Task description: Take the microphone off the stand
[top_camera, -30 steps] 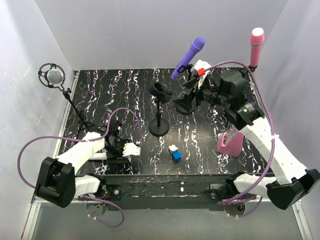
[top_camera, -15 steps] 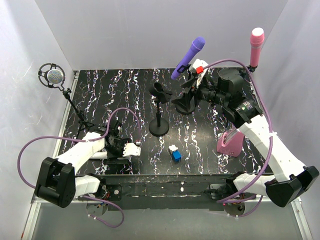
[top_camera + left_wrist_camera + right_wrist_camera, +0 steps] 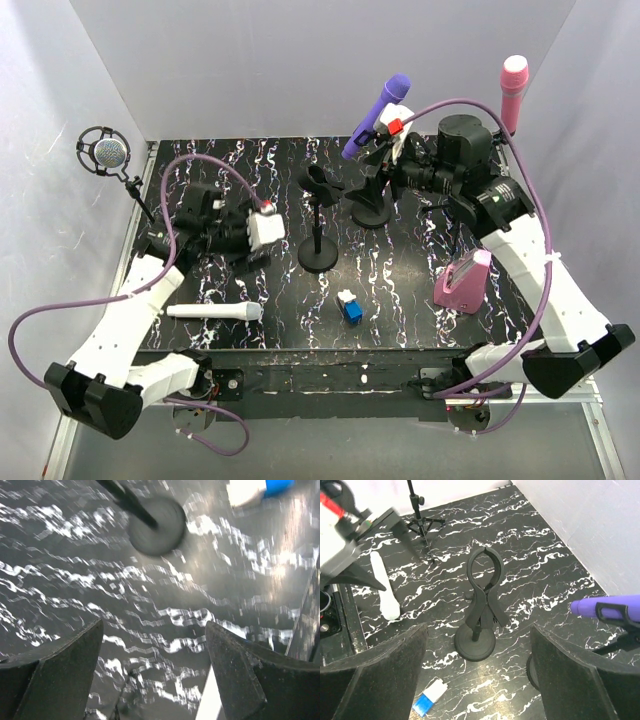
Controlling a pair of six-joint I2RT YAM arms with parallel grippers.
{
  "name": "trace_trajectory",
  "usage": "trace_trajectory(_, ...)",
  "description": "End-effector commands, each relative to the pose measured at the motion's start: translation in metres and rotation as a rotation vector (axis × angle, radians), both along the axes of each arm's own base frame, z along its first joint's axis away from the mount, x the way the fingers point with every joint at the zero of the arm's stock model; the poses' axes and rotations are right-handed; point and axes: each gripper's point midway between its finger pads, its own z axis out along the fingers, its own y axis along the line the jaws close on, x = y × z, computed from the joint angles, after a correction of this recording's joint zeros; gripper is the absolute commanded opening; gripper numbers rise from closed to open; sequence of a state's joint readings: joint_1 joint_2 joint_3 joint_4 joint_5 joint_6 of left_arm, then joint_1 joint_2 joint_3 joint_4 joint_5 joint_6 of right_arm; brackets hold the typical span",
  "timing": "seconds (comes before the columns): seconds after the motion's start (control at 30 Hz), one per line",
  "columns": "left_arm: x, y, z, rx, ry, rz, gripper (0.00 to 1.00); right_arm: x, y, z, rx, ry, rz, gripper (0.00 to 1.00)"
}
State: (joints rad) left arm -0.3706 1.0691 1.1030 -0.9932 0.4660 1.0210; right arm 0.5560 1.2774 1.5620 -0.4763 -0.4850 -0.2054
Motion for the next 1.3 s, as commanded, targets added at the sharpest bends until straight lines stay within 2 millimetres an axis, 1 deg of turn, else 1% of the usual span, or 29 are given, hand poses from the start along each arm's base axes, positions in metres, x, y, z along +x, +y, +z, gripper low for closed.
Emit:
trace_trajectory(0.0, 0.038, -0.057, 0.078, -0.392, 0.042, 0.135, 0.83, -0.006, 0.003, 0.012, -0.034, -0.002, 0.065, 0.89)
trace_trajectory(0.03, 0.042, -0.064, 0.092, -0.456, 0.052, 0.151, 0.84, -0.004, 0.004, 0.013, -0.042, 0.008, 0.071, 0.89)
trace_trajectory(0.07, 0.047, -0.069, 0.101, -0.504, 0.062, 0.168, 0.84, -0.003, 0.006, 0.006, -0.065, 0.034, 0.082, 0.89)
trace_trajectory(0.13, 0.052, -0.077, 0.116, -0.596, 0.076, 0.203, 0.84, 0.000, 0.009, 0.000, -0.086, 0.055, 0.099, 0.89)
trace_trajectory(0.23, 0.055, -0.081, 0.126, -0.665, 0.079, 0.232, 0.84, 0.005, 0.020, -0.006, -0.085, 0.078, 0.133, 0.89)
trace_trajectory(0.27, 0.056, -0.081, 0.125, -0.685, 0.095, 0.251, 0.84, 0.005, 0.024, -0.007, -0.082, 0.081, 0.148, 0.89)
trace_trajectory(0.33, 0.059, -0.083, 0.122, -0.704, 0.115, 0.272, 0.84, 0.010, 0.032, -0.016, -0.090, 0.096, 0.167, 0.89)
trace_trajectory(0.4, 0.064, -0.083, 0.116, -0.708, 0.131, 0.300, 0.84, 0.020, 0.038, -0.024, -0.097, 0.110, 0.149, 0.88)
trace_trajectory(0.47, 0.069, -0.083, 0.108, -0.697, 0.139, 0.321, 0.83, 0.030, 0.044, -0.022, -0.071, 0.120, 0.125, 0.88)
trace_trajectory(0.5, 0.071, -0.082, 0.102, -0.684, 0.140, 0.328, 0.83, 0.033, 0.047, -0.021, -0.060, 0.110, 0.131, 0.88)
trace_trajectory(0.6, 0.081, -0.082, 0.094, -0.658, 0.139, 0.348, 0.82, 0.037, 0.055, -0.018, -0.028, 0.107, 0.148, 0.86)
trace_trajectory(0.67, 0.085, -0.086, 0.093, -0.655, 0.146, 0.332, 0.81, 0.038, 0.060, -0.021, -0.023, 0.124, 0.153, 0.85)
trace_trajectory(0.73, 0.088, -0.092, 0.099, -0.677, 0.149, 0.307, 0.80, 0.040, 0.063, -0.026, -0.032, 0.137, 0.148, 0.83)
trace_trajectory(0.8, 0.090, -0.096, 0.099, -0.691, 0.160, 0.293, 0.79, 0.043, 0.063, -0.036, -0.068, 0.145, 0.136, 0.83)
trace_trajectory(0.93, 0.095, -0.094, 0.103, -0.765, 0.180, 0.380, 0.78, 0.060, 0.064, -0.054, -0.126, 0.188, 0.054, 0.82)
trace_trajectory(0.97, 0.094, -0.094, 0.100, -0.792, 0.197, 0.406, 0.78, 0.062, 0.065, -0.057, -0.145, 0.179, 0.050, 0.80)
trace_trajectory(1.0, 0.094, -0.094, 0.101, -0.818, 0.194, 0.412, 0.78, 0.062, 0.067, -0.058, -0.159, 0.164, 0.057, 0.77)
trace_trajectory(1.07, 0.092, -0.097, 0.097, -0.831, 0.215, 0.404, 0.78, 0.063, 0.069, -0.059, -0.166, 0.148, 0.067, 0.69)
trace_trajectory(1.1, 0.092, -0.099, 0.095, -0.828, 0.233, 0.397, 0.77, 0.065, 0.069, -0.058, -0.164, 0.154, 0.060, 0.64)
trace_trajectory(1.17, 0.092, -0.103, 0.089, -0.811, 0.251, 0.378, 0.77, 0.064, 0.068, -0.057, -0.162, 0.175, 0.047, 0.61)
trace_trajectory(1.23, 0.093, -0.102, 0.077, -0.770, 0.226, 0.352, 0.76, 0.063, 0.066, -0.060, -0.158, 0.195, 0.032, 0.60)
trace_trajectory(1.27, 0.097, -0.099, 0.070, -0.743, 0.205, 0.357, 0.76, 0.063, 0.065, -0.061, -0.153, 0.208, 0.022, 0.60)
